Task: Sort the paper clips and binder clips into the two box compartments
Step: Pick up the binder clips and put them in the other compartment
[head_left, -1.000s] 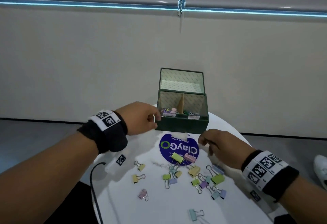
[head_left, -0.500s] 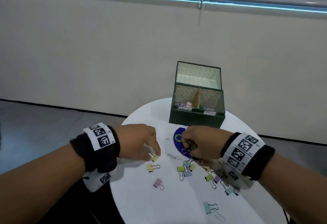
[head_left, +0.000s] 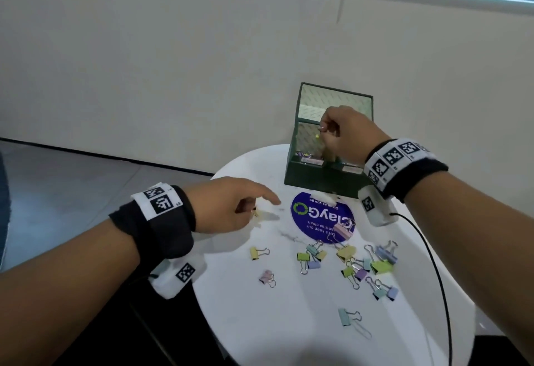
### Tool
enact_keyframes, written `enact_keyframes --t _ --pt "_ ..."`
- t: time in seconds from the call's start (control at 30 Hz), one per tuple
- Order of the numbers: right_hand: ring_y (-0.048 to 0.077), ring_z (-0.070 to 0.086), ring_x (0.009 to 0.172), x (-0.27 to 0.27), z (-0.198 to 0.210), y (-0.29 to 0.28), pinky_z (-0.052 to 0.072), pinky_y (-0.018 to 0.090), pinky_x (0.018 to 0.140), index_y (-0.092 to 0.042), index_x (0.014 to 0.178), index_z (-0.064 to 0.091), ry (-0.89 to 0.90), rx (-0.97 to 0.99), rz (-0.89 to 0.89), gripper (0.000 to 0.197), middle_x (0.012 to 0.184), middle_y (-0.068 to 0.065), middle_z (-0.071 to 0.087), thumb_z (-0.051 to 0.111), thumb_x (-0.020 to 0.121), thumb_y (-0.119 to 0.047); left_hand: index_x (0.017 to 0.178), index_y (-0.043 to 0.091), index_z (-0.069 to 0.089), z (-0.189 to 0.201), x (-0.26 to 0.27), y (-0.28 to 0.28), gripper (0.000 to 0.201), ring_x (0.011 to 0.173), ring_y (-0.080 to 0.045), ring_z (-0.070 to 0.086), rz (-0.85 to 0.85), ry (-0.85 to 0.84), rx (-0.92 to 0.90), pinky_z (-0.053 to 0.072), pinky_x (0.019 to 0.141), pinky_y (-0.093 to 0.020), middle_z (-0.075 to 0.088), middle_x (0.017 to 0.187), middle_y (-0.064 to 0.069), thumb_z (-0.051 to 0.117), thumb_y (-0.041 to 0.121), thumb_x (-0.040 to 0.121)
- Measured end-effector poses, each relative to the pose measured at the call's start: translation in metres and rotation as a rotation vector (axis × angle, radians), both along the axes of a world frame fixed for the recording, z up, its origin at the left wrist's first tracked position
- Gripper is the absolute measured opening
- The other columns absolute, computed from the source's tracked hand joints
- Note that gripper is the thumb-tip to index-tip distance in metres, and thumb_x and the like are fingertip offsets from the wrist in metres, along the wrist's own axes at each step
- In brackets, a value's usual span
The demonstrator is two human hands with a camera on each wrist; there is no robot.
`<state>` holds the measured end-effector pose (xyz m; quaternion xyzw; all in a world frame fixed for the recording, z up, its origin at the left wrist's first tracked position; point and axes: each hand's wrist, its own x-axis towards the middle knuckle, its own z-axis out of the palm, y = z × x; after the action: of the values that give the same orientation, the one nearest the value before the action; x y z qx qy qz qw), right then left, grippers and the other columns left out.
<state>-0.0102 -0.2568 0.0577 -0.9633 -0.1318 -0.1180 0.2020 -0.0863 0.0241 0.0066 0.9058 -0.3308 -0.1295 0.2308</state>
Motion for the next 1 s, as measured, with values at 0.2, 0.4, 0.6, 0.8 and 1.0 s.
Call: enact_keyframes --t 0.2,0.4,0.6,0.8,1.0 --pt "0.032 0.058 0.12 0.001 -0.007 0.003 0.052 0.048 0.098 -0.041 0.154 0.012 0.287 -0.079 0.004 0.086 0.148 0.011 0.047 0.066 0.091 -0.017 0.089 0.033 0.069 0.01 -0.005 0.002 0.03 0.069 -0.003 0.06 0.103 0.16 -0.035 0.047 0.067 -0.017 0.066 0.081 0.013 0.055 0.006 0.087" --pt "0.017 0.047 0.126 -0.047 -0.008 0.021 0.045 0.045 0.105 -0.034 0.125 0.06 0.028 -0.165 0.207 0.04 0.132 -0.007 0.056 0.063 0.089 -0.017 0.11 0.04 0.065 0.009 -0.014 -0.009 0.035 0.079 -0.015 0.052 -0.007 0.202 0.168 0.048 0.081 -0.032 0.052 0.087 0.003 0.051 0.019 0.086" --pt "0.01 0.061 0.095 -0.113 -0.041 0.032 0.055 0.036 0.082 -0.042 0.113 0.065 0.405 -0.479 0.5 0.029 0.105 -0.016 0.063 0.063 0.086 -0.032 0.119 0.053 0.062 0.002 -0.026 -0.021 0.036 0.092 -0.01 0.054 -0.113 0.01 0.37 0.046 0.082 -0.027 0.047 0.101 0.009 0.07 0.047 0.084" --pt "0.015 0.056 0.087 -0.119 -0.055 0.014 0.053 0.032 0.073 -0.035 0.089 0.056 0.446 -0.502 0.358 0.026 0.098 -0.013 0.053 0.066 0.076 -0.015 0.111 0.041 0.064 -0.001 -0.022 -0.024 0.03 0.085 -0.007 0.051 -0.09 -0.041 0.357 0.039 0.069 -0.02 0.05 0.098 0.01 0.071 0.047 0.082" --pt "0.009 0.058 0.085 -0.114 -0.042 0.003 0.045 0.019 0.065 -0.027 0.09 0.061 0.573 -0.312 0.298 0.012 0.09 -0.013 0.064 0.071 0.085 -0.021 0.102 0.033 0.068 -0.003 -0.011 -0.029 0.023 0.078 -0.008 0.051 -0.127 -0.112 0.318 0.042 0.073 -0.024 0.051 0.087 0.011 0.055 0.049 0.093"
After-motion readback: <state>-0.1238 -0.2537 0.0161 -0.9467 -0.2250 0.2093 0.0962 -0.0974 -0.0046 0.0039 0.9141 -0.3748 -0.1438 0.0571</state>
